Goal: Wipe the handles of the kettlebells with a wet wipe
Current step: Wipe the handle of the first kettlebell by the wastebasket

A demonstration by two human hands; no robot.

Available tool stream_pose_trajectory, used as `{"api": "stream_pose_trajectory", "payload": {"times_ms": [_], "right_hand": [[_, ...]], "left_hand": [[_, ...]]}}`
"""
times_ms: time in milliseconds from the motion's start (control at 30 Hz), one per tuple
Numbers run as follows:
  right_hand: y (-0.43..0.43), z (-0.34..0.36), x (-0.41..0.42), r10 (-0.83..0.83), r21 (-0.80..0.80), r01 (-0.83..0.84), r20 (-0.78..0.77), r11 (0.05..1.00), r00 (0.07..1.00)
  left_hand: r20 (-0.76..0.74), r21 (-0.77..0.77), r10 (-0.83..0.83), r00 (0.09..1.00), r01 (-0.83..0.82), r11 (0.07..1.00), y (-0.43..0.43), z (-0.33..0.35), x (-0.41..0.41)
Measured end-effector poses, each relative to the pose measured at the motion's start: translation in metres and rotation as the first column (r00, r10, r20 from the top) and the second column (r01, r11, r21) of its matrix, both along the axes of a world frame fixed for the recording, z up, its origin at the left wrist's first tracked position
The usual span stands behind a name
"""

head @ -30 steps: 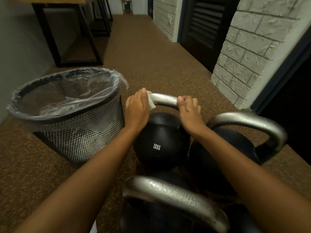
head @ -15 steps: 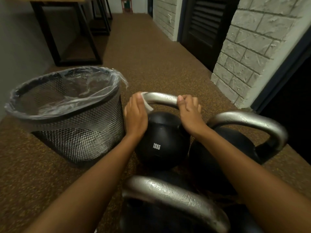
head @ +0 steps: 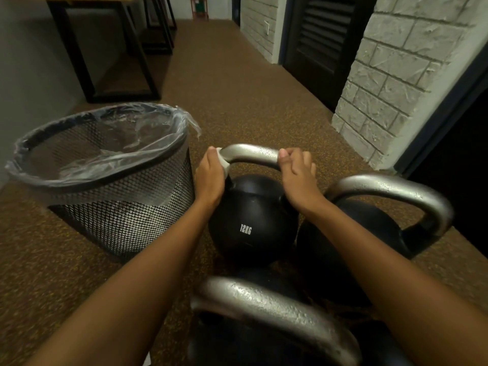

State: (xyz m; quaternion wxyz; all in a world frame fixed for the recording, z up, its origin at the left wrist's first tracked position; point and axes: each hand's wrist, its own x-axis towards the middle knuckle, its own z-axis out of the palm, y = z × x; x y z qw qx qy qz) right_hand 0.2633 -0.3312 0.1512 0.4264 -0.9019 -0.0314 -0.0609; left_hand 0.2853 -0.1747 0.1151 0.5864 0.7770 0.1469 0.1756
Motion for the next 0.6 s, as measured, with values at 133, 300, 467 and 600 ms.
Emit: {"api": "stream_pose_trajectory", "payload": {"times_ms": [133, 300, 467, 600], "right_hand": [[0.001, -0.001, 0.000, -0.010, 0.004, 0.010, 0.016, 1.000, 1.000], [-0.001, 0.000, 0.000, 0.004, 0.008, -0.004, 0.001, 1.000, 1.000], [-0.001, 0.000, 0.000, 0.009, 0.007, -0.009, 0.001, 1.000, 1.000], [-0.001, -0.001, 0.000, 0.005, 0.004, -0.005, 0.013, 1.000, 1.000]], "left_hand": [[0.047, 0.160, -0.120, 0.992, 0.111, 0.981, -0.001, 0.022, 0.004], [-0.044, 0.199, -0.273, 0.961, 0.276, 0.940, 0.010, 0.033, 0.010], [-0.166, 0.007, -0.302, 0.939, 0.307, 0.952, 0.017, 0.032, 0.011], [-0.228, 0.163, -0.316, 0.921, 0.357, 0.920, 0.016, 0.045, 0.014]]}}
